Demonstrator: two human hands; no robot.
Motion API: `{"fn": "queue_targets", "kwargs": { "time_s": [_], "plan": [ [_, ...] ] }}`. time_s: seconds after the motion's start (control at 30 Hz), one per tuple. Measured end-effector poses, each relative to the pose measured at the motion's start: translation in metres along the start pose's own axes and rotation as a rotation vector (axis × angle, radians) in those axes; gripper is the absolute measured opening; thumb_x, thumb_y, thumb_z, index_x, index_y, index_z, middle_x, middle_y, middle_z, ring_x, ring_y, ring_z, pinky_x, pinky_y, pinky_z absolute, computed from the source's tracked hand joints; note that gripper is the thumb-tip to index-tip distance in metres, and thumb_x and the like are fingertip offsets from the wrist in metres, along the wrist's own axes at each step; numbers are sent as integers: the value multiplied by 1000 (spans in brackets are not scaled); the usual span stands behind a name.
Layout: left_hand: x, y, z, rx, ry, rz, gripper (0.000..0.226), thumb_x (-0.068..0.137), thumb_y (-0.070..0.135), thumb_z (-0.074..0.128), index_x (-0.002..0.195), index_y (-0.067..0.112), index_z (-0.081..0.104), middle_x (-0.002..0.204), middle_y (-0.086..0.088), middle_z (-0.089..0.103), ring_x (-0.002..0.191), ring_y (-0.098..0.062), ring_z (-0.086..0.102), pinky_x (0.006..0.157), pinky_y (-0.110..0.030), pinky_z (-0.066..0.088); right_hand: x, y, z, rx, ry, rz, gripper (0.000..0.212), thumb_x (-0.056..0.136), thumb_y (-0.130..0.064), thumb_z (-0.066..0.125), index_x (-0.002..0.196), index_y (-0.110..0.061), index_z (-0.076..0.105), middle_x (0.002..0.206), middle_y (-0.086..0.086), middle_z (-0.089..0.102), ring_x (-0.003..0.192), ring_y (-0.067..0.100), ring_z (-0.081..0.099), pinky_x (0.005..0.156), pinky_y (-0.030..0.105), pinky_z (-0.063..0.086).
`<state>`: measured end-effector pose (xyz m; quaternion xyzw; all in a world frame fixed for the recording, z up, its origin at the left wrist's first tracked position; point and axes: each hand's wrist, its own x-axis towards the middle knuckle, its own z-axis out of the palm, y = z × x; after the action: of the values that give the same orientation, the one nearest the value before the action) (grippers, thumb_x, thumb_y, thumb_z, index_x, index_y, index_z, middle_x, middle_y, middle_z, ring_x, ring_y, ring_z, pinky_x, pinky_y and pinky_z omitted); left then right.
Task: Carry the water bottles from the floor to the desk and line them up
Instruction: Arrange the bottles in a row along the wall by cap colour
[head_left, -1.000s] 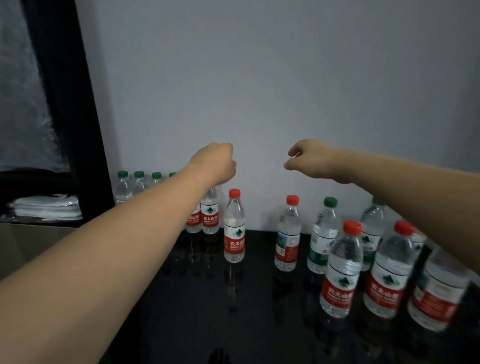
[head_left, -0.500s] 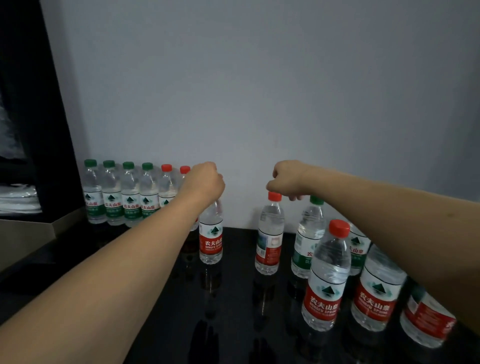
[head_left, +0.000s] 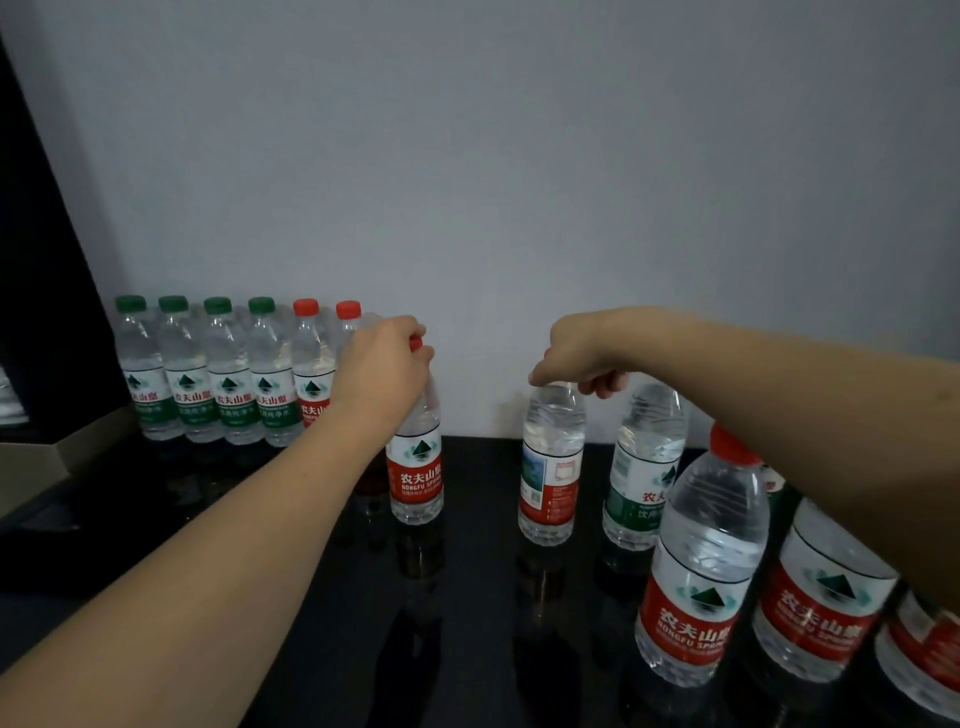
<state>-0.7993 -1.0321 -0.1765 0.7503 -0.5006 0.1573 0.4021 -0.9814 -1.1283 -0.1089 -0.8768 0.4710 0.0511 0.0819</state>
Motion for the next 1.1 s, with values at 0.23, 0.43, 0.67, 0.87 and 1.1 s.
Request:
{"fn": "queue_targets", "kwargs": {
  "time_s": [0.23, 0.43, 0.67, 0.87, 1.1],
  "plan": [
    [-4, -9, 4, -31, -10, 6, 35, 94, 21, 61, 128, 14, 61, 117, -7, 67, 100, -21, 63, 86, -35, 52, -1, 5, -6, -16, -10, -51, 40, 89, -36, 65, 108, -1, 58, 85, 13, 65, 59, 22, 61, 51, 29, 52],
    [-7, -15, 4, -131, 1, -37, 33, 92, 22, 64, 125, 17, 64, 117, -3, 67, 101, -16, 61, 81, -24, 43, -3, 0, -4, -106, 54, -55, 42, 92, -43, 59, 79, -3, 56, 67, 6, 66, 45, 17, 60, 49, 26, 50],
    [0, -15, -1, -188, -50, -61, 35, 90, 23, 67, 125, 18, 64, 117, -1, 67, 97, -10, 57, 82, -23, 43, 4, -17, -8, -27, 69, -21, 42, 93, -37, 60, 72, -1, 55, 64, 11, 65, 40, 19, 59, 44, 26, 50],
    [14, -28, 5, -232, -75, -60, 40, 88, 28, 70, 126, 18, 62, 117, 0, 66, 93, -7, 56, 82, -24, 45, 34, -37, -17, 62, 46, 32, 36, 95, -30, 59, 74, -3, 49, 64, 13, 59, 40, 21, 54, 41, 24, 48],
    [62, -34, 21, -250, -53, -11, 22, 87, 28, 71, 108, 24, 64, 95, 11, 62, 86, -8, 59, 74, -23, 44, 82, -53, -38, 204, 102, 67, 38, 98, -25, 52, 65, -9, 42, 59, 8, 47, 31, 16, 44, 37, 19, 42]
  ]
}}
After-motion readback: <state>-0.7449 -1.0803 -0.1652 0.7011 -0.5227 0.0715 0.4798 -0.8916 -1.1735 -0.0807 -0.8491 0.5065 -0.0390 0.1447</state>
